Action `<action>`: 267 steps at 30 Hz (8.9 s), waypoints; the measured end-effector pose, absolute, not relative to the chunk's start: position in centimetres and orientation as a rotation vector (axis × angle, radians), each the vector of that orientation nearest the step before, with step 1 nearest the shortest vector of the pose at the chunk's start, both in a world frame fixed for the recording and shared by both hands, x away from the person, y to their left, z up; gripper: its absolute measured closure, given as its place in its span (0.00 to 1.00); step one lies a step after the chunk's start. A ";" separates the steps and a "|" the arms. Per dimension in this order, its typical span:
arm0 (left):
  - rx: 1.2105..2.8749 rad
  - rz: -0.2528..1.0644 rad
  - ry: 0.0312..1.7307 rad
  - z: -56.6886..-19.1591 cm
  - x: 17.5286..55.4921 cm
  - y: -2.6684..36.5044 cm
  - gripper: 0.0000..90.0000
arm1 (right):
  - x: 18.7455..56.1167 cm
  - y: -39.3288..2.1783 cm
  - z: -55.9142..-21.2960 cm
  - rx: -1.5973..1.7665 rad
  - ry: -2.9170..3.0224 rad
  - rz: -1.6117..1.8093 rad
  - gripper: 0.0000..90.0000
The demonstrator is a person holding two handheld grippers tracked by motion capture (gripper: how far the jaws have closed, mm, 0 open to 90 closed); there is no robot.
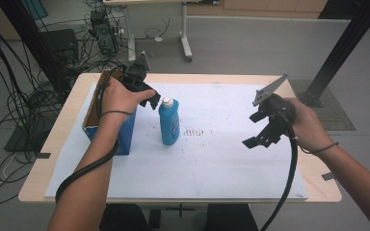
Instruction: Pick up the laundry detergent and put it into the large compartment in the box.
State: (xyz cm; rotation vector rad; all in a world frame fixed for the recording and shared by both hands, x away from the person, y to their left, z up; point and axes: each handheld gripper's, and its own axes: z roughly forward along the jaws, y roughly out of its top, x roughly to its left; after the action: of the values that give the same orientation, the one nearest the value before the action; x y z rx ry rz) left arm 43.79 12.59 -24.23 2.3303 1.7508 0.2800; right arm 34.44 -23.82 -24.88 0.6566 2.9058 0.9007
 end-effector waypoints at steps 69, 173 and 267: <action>2.386 0.327 1.525 -16.4 42.2 5.6 0.12 | 34.9 -24.1 -24.2 0.643 2.899 0.902 0.03; 2.435 0.279 1.609 -26.5 44.8 4.7 0.11 | 36.0 -24.4 -26.7 0.698 2.940 0.897 0.03; 2.419 0.253 1.631 -27.4 44.9 5.0 0.11 | 36.2 -24.1 -27.0 0.698 2.944 0.892 0.03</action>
State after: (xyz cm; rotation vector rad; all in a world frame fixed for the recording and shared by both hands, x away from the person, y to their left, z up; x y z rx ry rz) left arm 44.85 5.01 -27.41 2.4191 1.6311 0.2532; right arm 36.23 -24.14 -26.95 0.6982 2.9438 0.8917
